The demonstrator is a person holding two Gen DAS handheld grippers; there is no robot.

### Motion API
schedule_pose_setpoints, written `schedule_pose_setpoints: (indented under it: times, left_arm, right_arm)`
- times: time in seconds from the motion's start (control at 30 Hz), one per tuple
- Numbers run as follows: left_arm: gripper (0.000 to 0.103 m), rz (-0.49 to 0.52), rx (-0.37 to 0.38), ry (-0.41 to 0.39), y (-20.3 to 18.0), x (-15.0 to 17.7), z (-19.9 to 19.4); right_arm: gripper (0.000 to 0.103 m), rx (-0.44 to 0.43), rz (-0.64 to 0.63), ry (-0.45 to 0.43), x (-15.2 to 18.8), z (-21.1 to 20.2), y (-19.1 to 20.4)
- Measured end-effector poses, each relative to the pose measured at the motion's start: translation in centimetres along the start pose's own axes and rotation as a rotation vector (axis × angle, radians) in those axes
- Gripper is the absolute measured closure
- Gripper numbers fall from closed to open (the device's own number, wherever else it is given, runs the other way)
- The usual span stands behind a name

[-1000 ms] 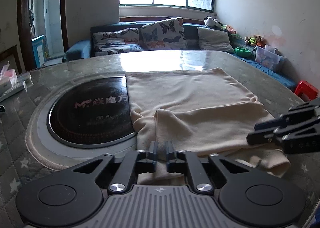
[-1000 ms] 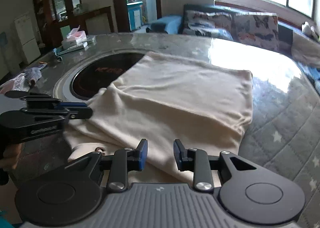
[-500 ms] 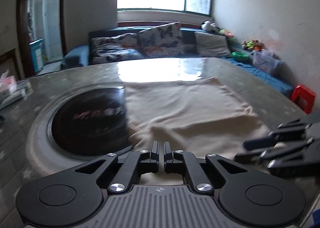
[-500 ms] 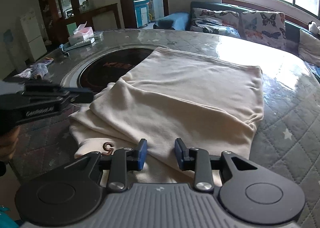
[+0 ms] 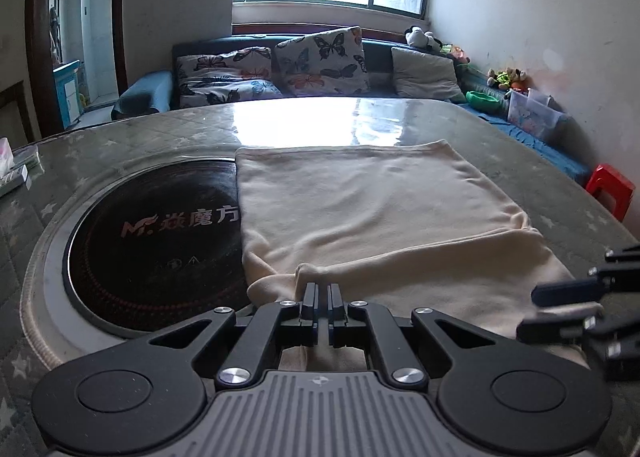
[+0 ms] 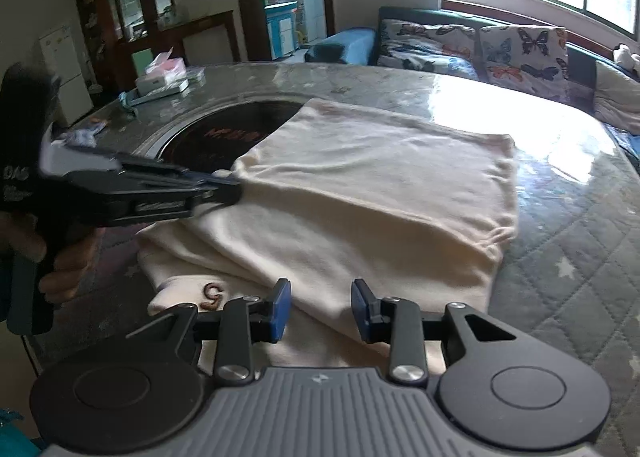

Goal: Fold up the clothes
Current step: 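Smooth the folded sweatshirt with the left gripper while the right gripper presses the fold, then grasp the hem end of the cream sweatshirt with both grippers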

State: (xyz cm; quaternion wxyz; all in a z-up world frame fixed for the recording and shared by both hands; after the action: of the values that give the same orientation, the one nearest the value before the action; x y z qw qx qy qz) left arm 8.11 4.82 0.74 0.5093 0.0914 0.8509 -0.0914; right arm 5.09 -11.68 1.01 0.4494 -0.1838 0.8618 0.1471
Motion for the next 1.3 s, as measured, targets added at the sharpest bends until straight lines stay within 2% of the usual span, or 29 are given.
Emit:
schedule_pose_setpoints:
  times: [0.17,0.53,0.6,0.67,0.8,0.97,1.13,1.3]
  left_arm:
    - [0.080,0.043,0.002,-0.018,-0.4,0.2,-1.0]
    - [0.071,0.093,0.007,-0.010,-0.7,1.2,-3.0]
    - [0.065,0.115,0.022,-0.007,-0.9,1.6,-3.9]
    - [0.052,0.148,0.028,-0.004,-1.1,2.0,-4.8]
    - [0.048,0.219,0.059,-0.007,-1.4,2.8,-6.6]
    - [0.047,0.313,0.130,-0.004,-2.2,3.9,-8.4]
    - [0.047,0.392,0.165,0.001,-3.4,5.2,-8.5]
    - [0.047,0.422,0.179,-0.015,-4.2,5.5,-7.5]
  right_arm:
    - [0.070,0.054,0.020,-0.017,0.1,-1.2,-1.6]
    - [0.070,0.104,0.033,0.003,1.7,-2.6,-2.5]
    - [0.070,0.107,0.048,0.012,1.9,-2.5,-2.8]
    - [0.070,0.111,0.040,0.012,1.9,-2.5,-2.8]
    - [0.070,0.119,0.029,-0.028,0.6,-2.8,-3.3]
    - [0.070,0.138,0.056,-0.059,-1.2,-1.0,-4.7]
    - [0.070,0.149,0.089,-0.027,-1.2,1.8,-6.1]
    - [0.070,0.142,0.050,-0.021,-0.9,1.0,-5.4]
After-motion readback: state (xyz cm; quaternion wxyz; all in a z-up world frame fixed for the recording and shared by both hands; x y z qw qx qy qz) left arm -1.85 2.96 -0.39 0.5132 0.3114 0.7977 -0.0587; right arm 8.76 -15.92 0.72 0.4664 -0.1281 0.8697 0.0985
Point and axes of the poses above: each gripper's, at about its wrist camera, not at the fingertips, and z roughly the way its jaws point, y to its left, x to its underside, the point moved 1 cm from there along z, roughly the way its jaws point, and after that the axes turned 11 degrees about -y, right-handed, at the moved point
